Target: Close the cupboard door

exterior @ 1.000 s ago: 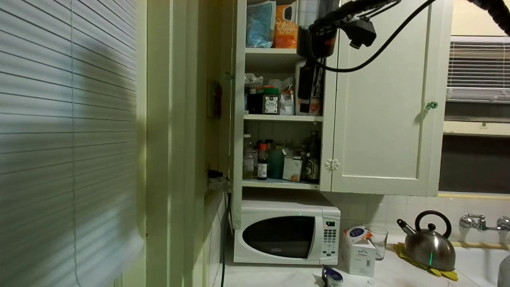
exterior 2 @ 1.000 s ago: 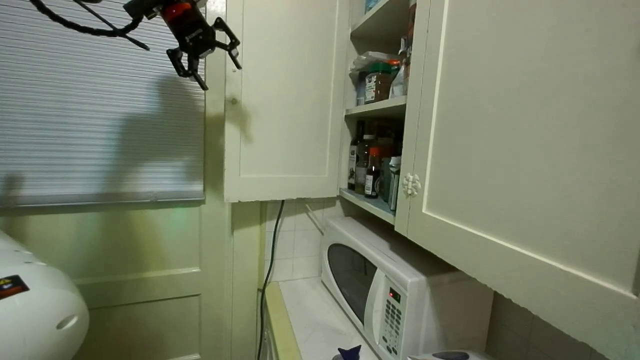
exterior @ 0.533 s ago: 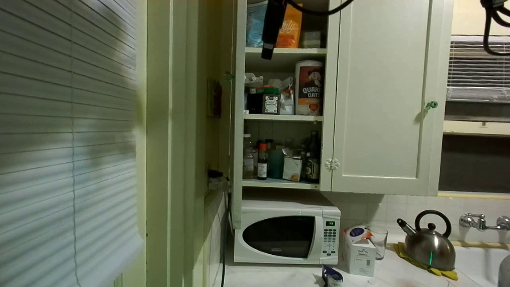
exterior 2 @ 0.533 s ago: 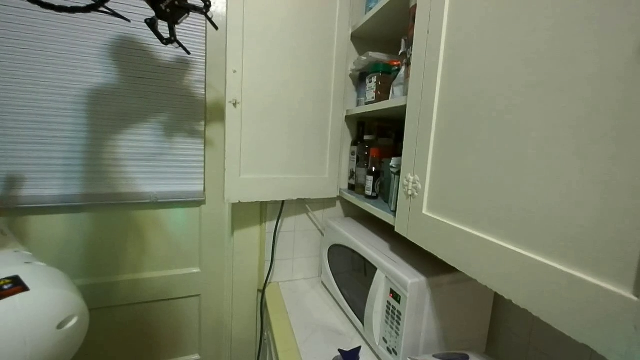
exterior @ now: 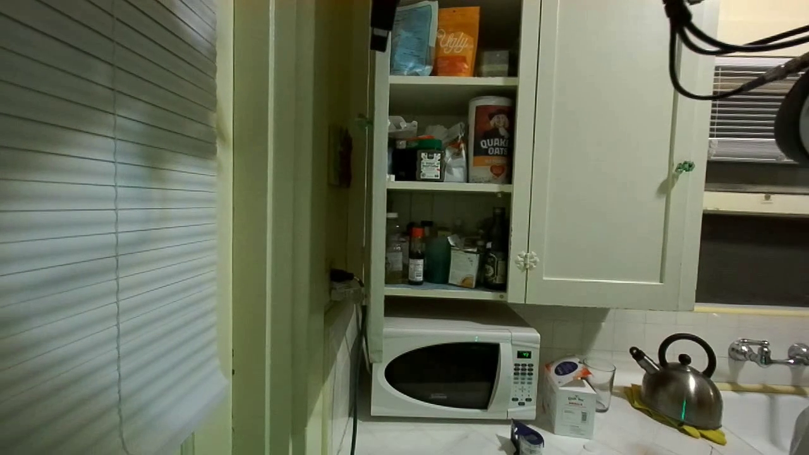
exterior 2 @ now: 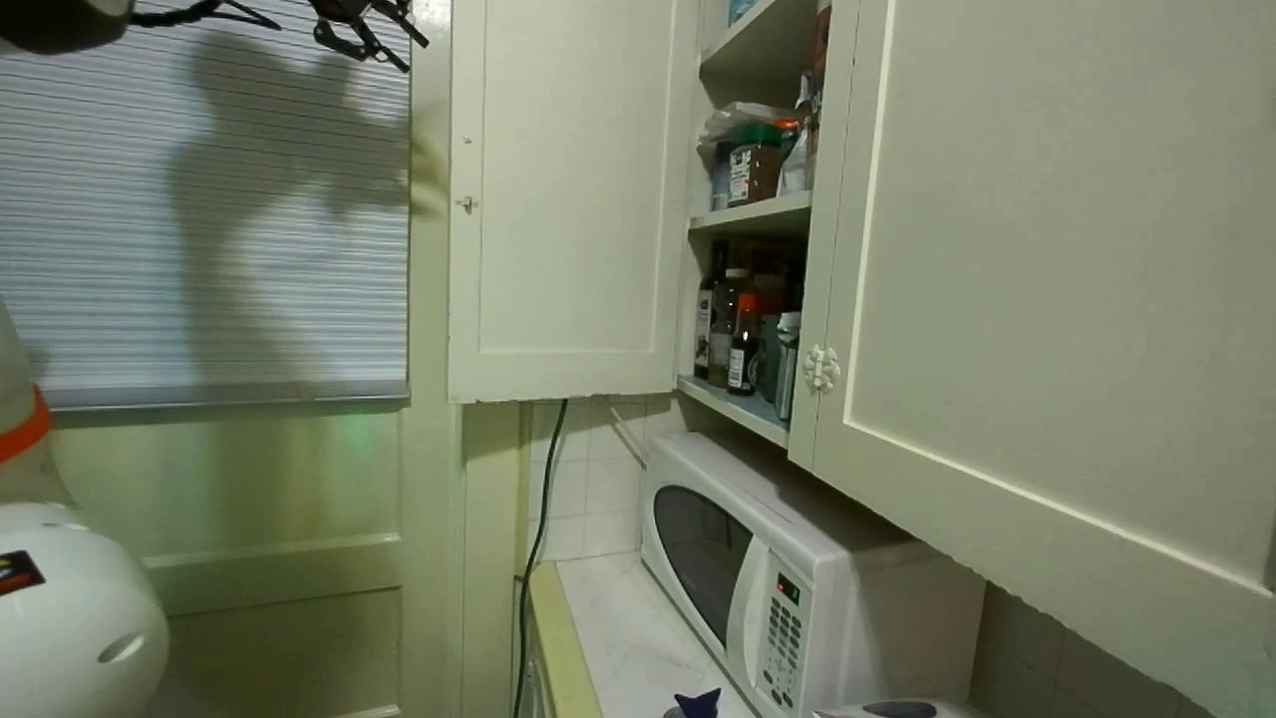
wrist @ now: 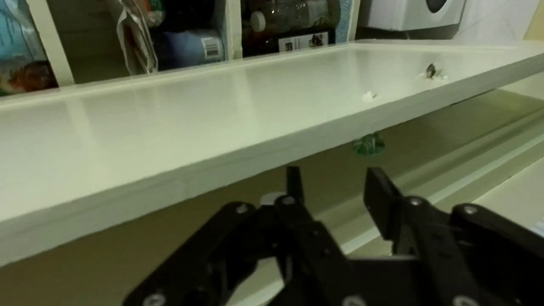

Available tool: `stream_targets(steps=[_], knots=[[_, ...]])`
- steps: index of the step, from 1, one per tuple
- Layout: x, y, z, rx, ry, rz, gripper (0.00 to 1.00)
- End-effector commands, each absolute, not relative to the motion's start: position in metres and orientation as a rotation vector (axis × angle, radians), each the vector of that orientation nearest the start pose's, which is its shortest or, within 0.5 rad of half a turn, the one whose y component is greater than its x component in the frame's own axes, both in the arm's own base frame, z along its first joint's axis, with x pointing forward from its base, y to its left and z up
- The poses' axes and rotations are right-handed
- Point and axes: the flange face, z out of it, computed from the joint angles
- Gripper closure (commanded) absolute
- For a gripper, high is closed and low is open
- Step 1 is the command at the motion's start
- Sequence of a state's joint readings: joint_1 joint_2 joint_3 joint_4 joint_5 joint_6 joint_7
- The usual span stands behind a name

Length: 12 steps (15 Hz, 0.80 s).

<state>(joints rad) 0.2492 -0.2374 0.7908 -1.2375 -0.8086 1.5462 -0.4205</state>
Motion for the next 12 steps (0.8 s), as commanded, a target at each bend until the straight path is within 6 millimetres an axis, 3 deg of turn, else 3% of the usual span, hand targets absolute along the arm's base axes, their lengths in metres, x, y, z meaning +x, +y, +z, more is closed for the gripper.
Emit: stream_targets(steps=[1,3,8,12], knots=[[0.231,0.400,0.901,1.694,1.334,0.941,0.89],[0.243,0.408,0.901,1.637,1.309,0.977,1.00],[0.272,0.416,0.899,1.526,1.233,1.007,1.00],[0.280,0.410,0.902,1.500,1.174,0.975,1.00]])
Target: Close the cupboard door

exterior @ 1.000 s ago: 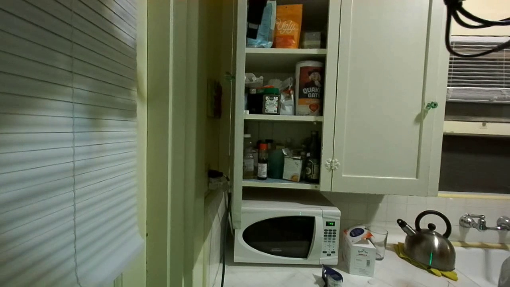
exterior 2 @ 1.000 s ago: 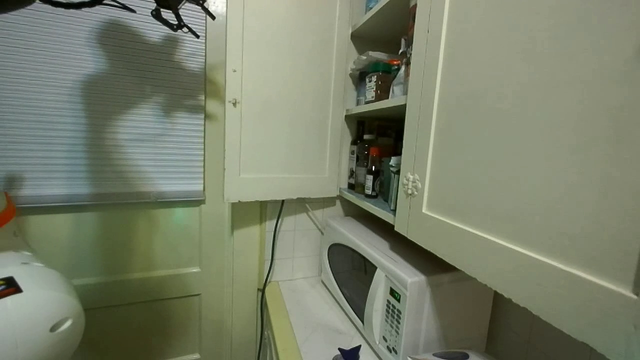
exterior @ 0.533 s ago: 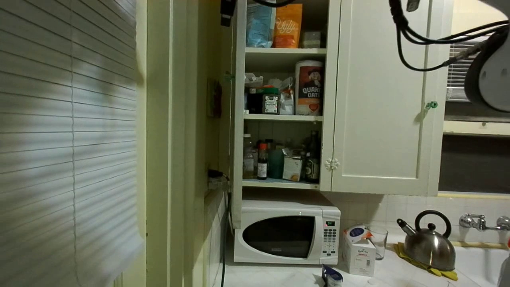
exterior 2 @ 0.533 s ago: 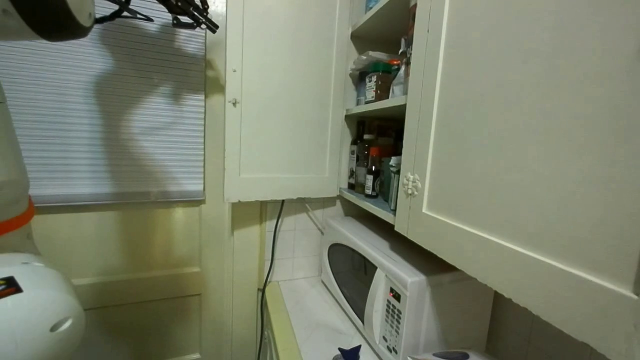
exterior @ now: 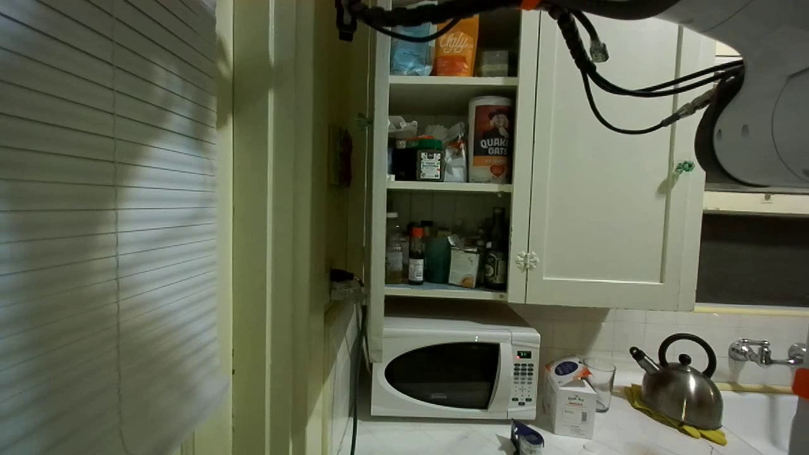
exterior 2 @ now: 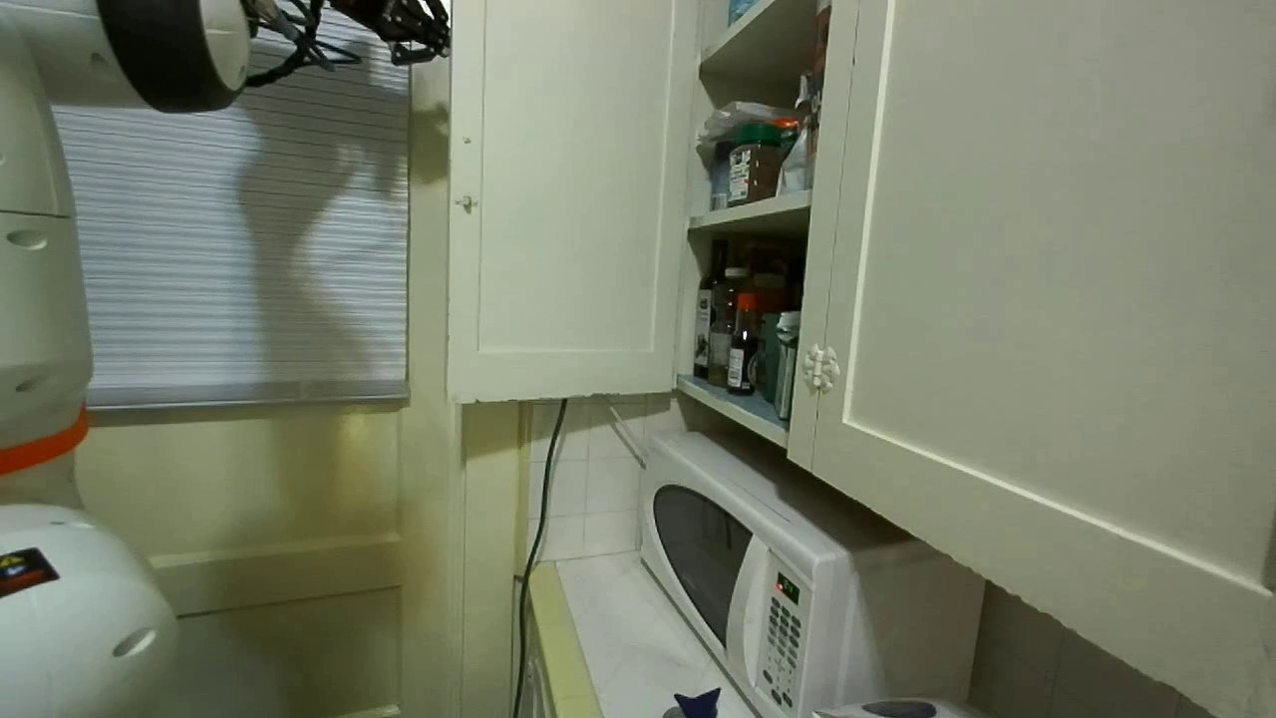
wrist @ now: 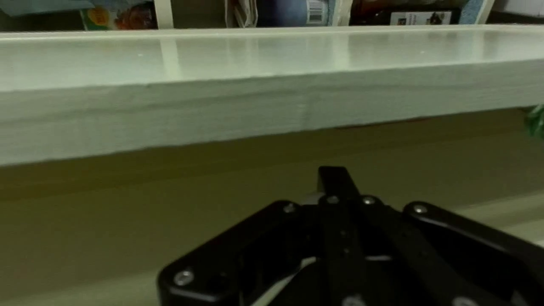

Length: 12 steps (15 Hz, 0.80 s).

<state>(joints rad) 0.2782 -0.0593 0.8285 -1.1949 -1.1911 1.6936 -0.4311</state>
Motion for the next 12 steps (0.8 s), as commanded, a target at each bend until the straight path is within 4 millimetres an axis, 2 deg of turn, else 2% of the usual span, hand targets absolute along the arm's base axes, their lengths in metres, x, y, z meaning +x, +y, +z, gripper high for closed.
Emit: stream_targets(steps=[1,12], knots=[[0.280,0.406,0.905,1.498,1.160,0.968,1.00],[0.276,0.362,0.913,1.623,1.037,0.798,1.00]])
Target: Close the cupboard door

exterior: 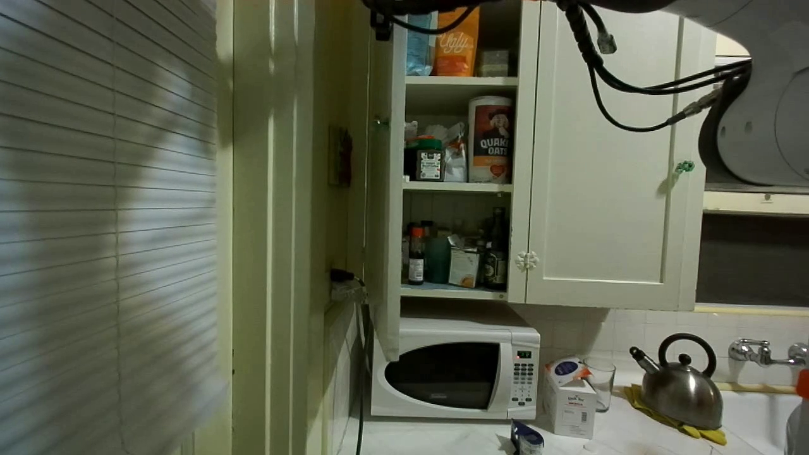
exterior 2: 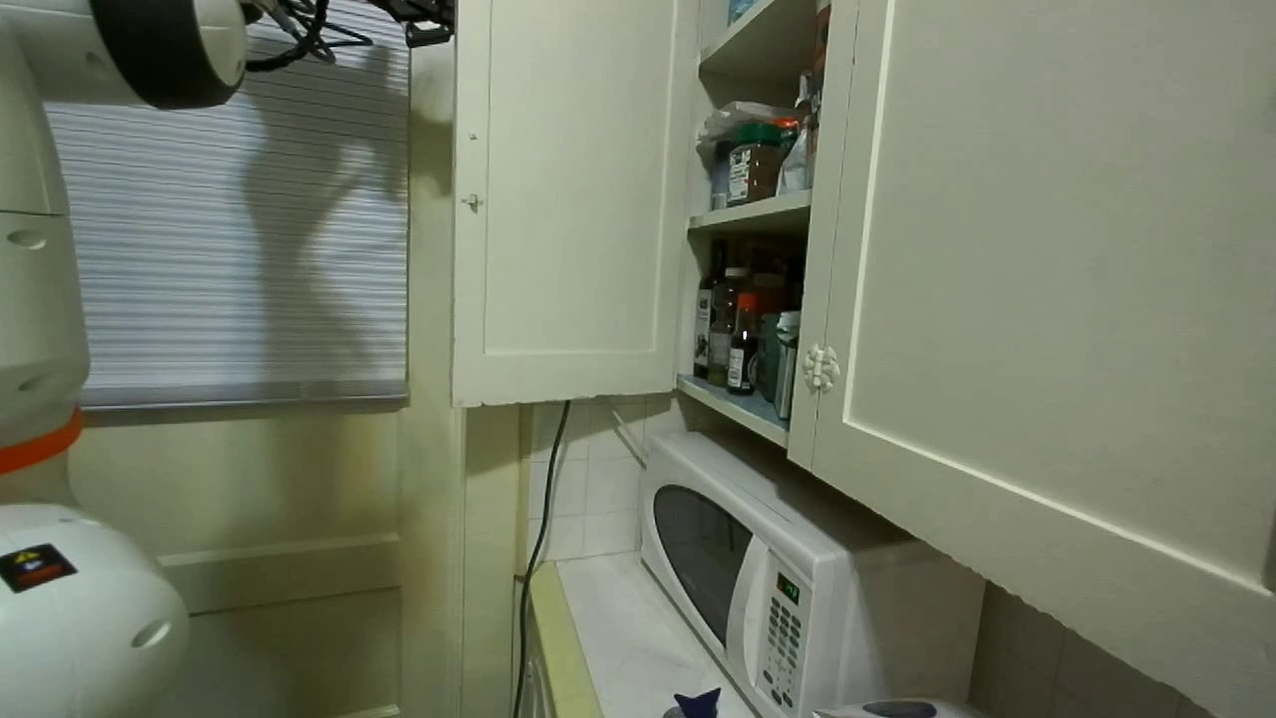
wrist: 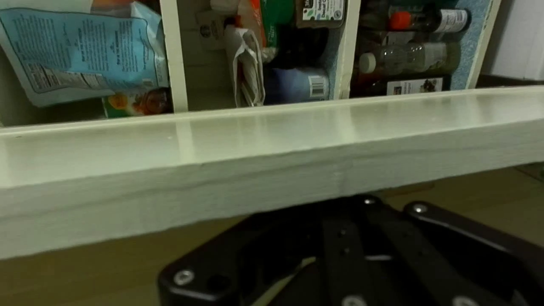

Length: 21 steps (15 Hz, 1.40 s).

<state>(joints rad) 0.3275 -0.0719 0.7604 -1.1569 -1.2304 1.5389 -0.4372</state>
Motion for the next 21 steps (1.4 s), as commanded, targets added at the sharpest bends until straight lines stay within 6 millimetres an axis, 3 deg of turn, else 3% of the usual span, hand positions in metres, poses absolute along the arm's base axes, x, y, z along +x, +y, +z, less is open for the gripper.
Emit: stream_targets(steps=[1,10,21], knots=[[0.277,0.357,0.913,1.631,1.021,0.788,1.00],[0.314,0.303,0.909,1.672,0.828,0.716,1.00],[0.329,0.217,0.884,1.673,0.629,0.576,1.00]])
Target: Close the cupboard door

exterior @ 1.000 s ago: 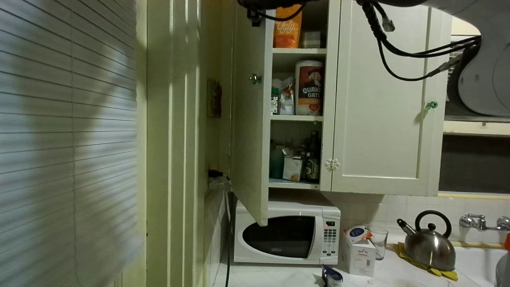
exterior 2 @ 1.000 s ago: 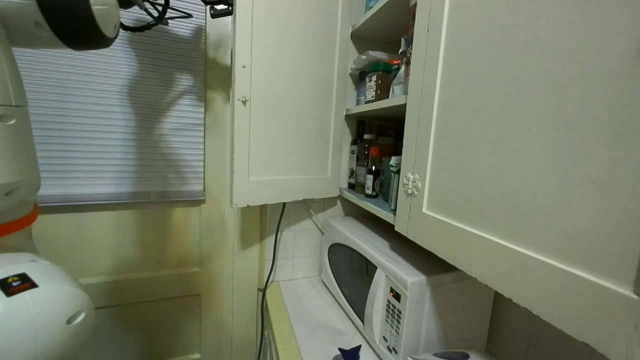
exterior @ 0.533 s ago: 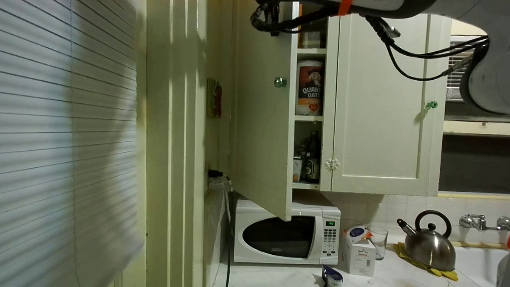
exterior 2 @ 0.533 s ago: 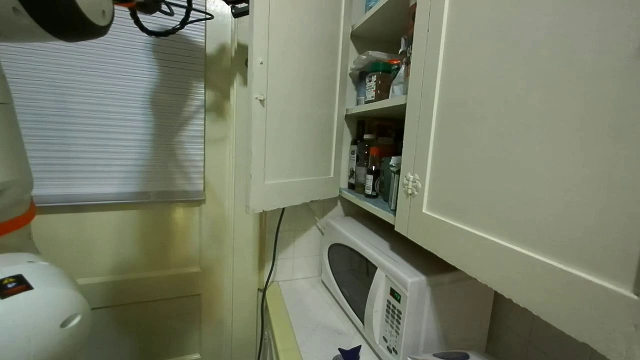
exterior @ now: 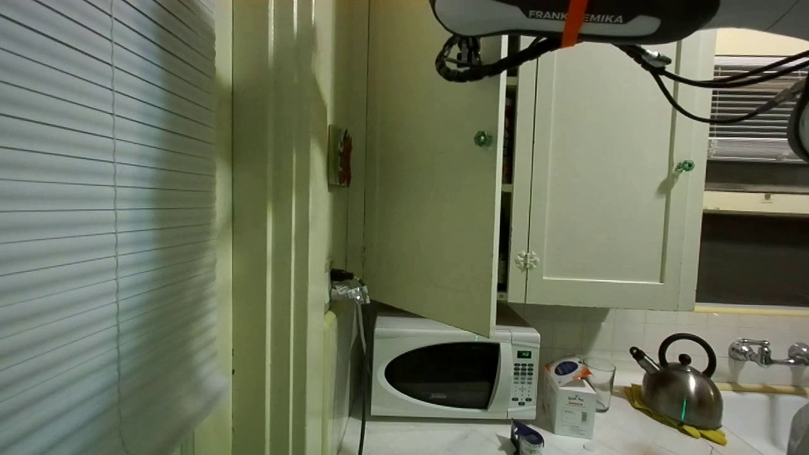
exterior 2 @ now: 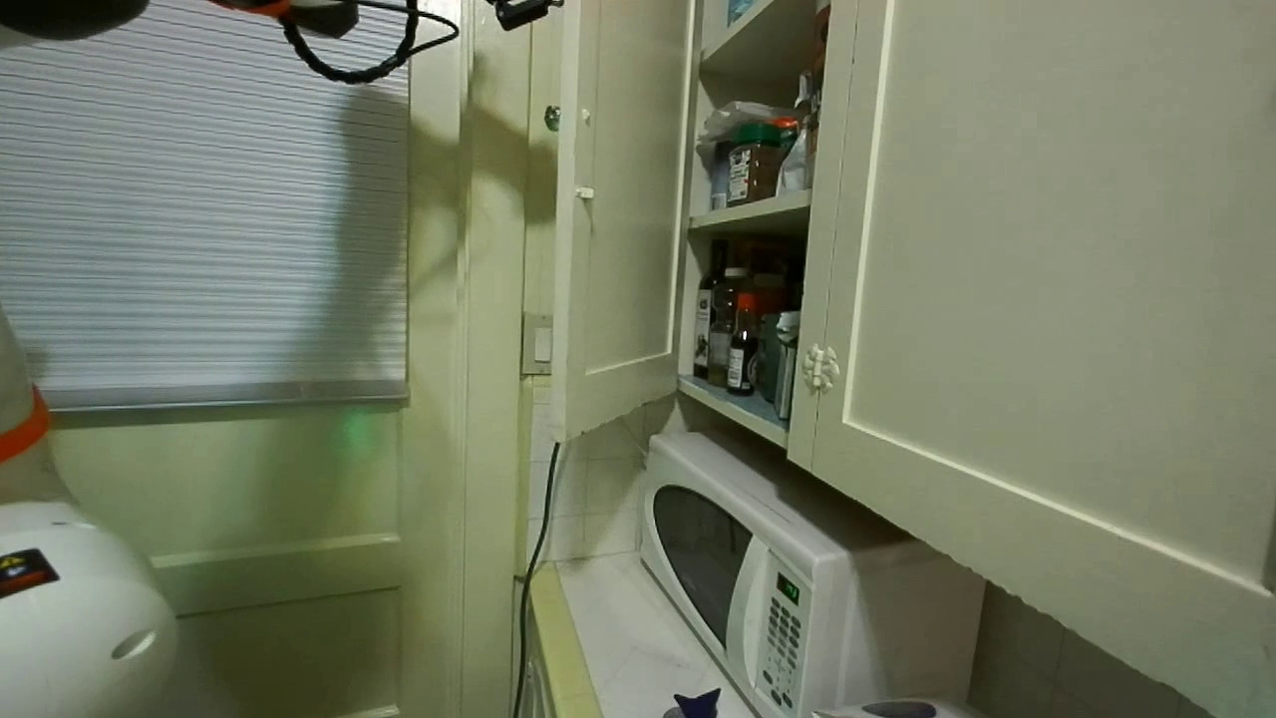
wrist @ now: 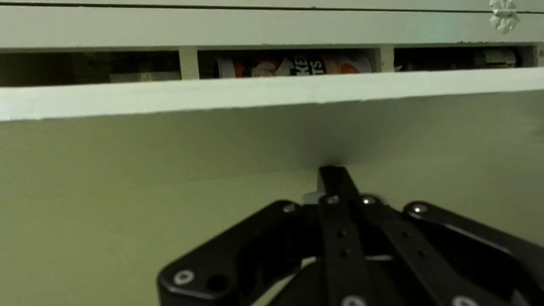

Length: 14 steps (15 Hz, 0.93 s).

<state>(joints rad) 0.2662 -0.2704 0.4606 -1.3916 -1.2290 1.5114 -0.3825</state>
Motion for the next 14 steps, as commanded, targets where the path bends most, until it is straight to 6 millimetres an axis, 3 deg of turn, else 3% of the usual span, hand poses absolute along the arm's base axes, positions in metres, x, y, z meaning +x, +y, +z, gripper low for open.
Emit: stream_targets(steps=[1,2,9,14], knots=[[0.332,0.209,0.880,1.681,0.612,0.568,1.00],[0.339,0.226,0.893,1.700,0.646,0.568,1.00],[0.342,0.226,0.891,1.702,0.646,0.567,1.00],[0.369,0.190,0.890,1.696,0.531,0.567,1.00]])
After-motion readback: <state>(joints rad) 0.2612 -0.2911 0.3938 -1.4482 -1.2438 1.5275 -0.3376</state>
